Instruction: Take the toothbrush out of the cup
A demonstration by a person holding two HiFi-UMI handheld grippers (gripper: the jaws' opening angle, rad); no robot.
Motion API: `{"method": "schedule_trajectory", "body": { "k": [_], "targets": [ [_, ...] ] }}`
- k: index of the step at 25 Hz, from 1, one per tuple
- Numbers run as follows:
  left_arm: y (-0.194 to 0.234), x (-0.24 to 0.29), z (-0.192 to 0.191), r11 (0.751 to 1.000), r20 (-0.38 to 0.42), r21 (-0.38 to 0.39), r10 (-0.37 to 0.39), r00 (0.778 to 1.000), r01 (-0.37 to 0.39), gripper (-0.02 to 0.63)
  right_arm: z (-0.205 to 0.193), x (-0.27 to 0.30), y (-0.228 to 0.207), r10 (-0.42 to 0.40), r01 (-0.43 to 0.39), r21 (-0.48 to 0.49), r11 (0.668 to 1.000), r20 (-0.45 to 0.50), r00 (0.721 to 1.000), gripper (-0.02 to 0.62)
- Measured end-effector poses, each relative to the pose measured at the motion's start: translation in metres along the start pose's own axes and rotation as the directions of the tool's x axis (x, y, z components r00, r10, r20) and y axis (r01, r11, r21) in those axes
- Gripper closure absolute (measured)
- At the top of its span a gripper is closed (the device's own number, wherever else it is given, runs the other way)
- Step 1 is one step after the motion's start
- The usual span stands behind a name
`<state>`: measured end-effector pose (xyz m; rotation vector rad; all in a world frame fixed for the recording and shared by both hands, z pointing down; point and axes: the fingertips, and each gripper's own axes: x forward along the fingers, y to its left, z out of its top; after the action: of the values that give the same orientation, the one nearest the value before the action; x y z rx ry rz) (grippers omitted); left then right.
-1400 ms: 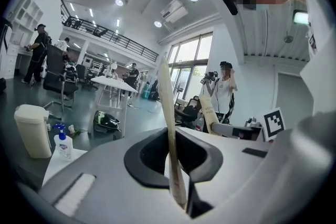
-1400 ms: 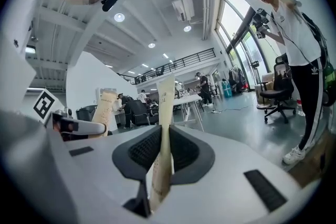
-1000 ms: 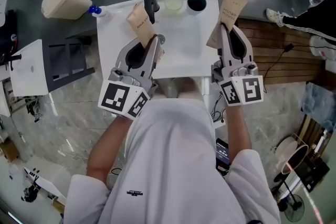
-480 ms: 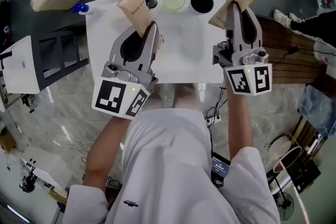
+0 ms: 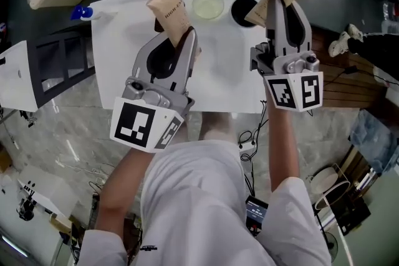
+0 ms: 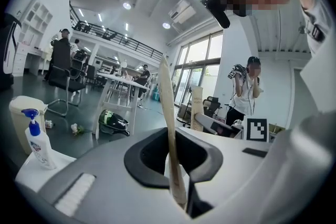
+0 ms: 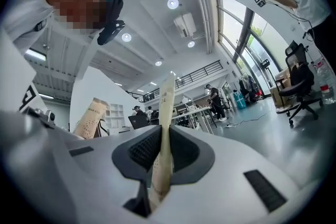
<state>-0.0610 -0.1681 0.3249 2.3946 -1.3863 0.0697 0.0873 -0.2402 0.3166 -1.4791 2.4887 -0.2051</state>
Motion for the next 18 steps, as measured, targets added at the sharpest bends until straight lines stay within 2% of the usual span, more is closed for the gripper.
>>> {"method": "schedule_trajectory", "body": {
  "k": [8,18],
  "targets": [
    [-0.003,0.008,-0.009,1.000,0.010,-0.005,0.005,1.000,-0.005,0.584,-0.018,0.009,-0.005,0.024,-0.024,0.015,1.000,0.005,1.000,0.561],
    [0.000,0.005,-0.018,1.000,0.011,-0.014,0.001,1.000,-0.001,0.584,-0.044,0.011,-0.004,0.036,-0.036,-0.022,0.999,-0.027,0.999,0.561]
  ]
}}
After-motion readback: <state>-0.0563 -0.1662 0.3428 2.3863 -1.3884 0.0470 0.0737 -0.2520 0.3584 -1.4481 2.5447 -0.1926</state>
